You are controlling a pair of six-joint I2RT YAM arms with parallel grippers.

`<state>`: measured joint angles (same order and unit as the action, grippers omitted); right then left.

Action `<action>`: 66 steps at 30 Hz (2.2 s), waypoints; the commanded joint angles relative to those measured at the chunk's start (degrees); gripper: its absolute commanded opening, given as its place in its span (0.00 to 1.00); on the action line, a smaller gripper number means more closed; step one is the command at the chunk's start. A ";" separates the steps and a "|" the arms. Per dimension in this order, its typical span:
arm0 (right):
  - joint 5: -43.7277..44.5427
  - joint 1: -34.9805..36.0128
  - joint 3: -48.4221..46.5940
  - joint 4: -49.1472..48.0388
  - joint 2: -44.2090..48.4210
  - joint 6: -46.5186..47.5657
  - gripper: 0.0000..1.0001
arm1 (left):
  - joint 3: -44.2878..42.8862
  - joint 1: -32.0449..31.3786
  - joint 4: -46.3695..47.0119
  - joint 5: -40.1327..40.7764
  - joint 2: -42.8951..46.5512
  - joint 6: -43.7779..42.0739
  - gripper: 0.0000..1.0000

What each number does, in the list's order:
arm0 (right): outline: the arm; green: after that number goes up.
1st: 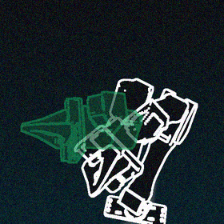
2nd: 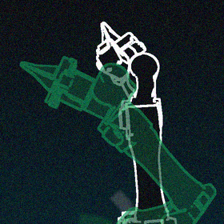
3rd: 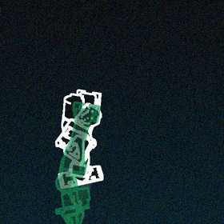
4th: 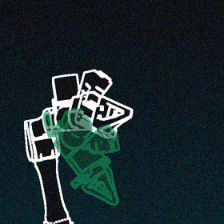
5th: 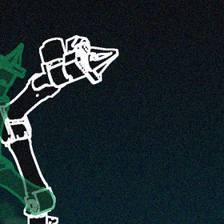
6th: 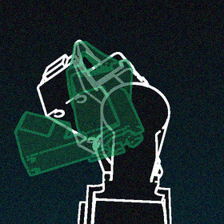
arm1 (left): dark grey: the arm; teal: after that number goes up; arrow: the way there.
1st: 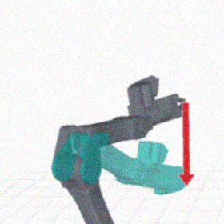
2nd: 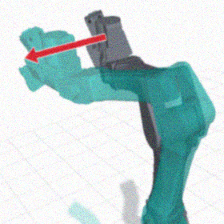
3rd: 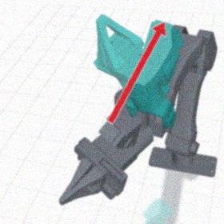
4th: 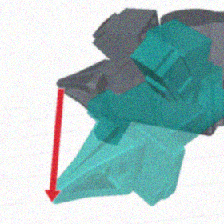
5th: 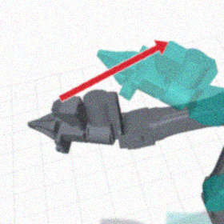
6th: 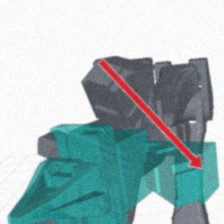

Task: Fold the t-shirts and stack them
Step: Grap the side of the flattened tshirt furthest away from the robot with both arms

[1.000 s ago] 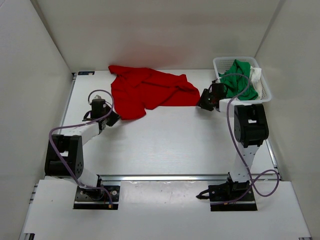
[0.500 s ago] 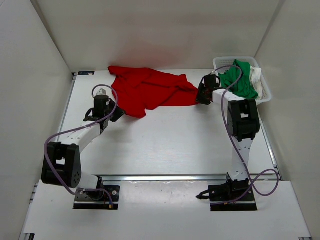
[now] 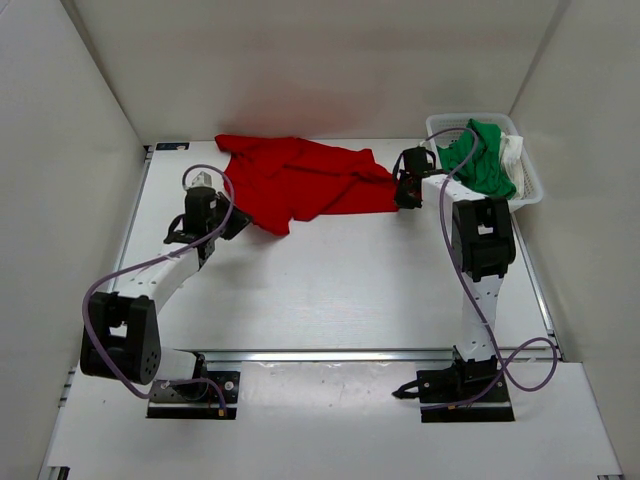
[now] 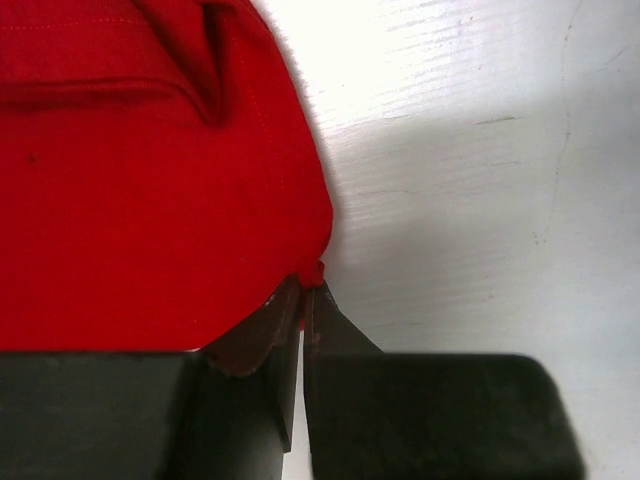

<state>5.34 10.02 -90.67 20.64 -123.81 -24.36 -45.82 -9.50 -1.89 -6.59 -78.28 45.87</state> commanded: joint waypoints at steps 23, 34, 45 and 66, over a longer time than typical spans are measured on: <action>12.85 23.56 -46.72 31.85 32.92 16.80 0.00 | -71.25 10.49 -22.97 -3.80 0.67 -3.93 0.00; -4.71 8.45 17.09 12.59 54.45 8.81 0.01 | -11.93 -9.90 -10.24 -5.19 4.03 -8.95 0.25; -13.07 -0.35 31.60 6.87 58.68 8.63 0.00 | -7.54 -19.07 -6.55 -2.54 -11.11 -10.62 0.31; -19.41 -1.76 35.74 2.65 60.00 8.45 0.00 | -6.12 -29.09 -7.87 6.32 -19.10 -13.61 0.48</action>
<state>-13.08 8.49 -55.35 26.22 -65.89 -15.31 -51.44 -38.09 -9.58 -3.53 -97.47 32.86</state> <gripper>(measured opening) 0.020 0.474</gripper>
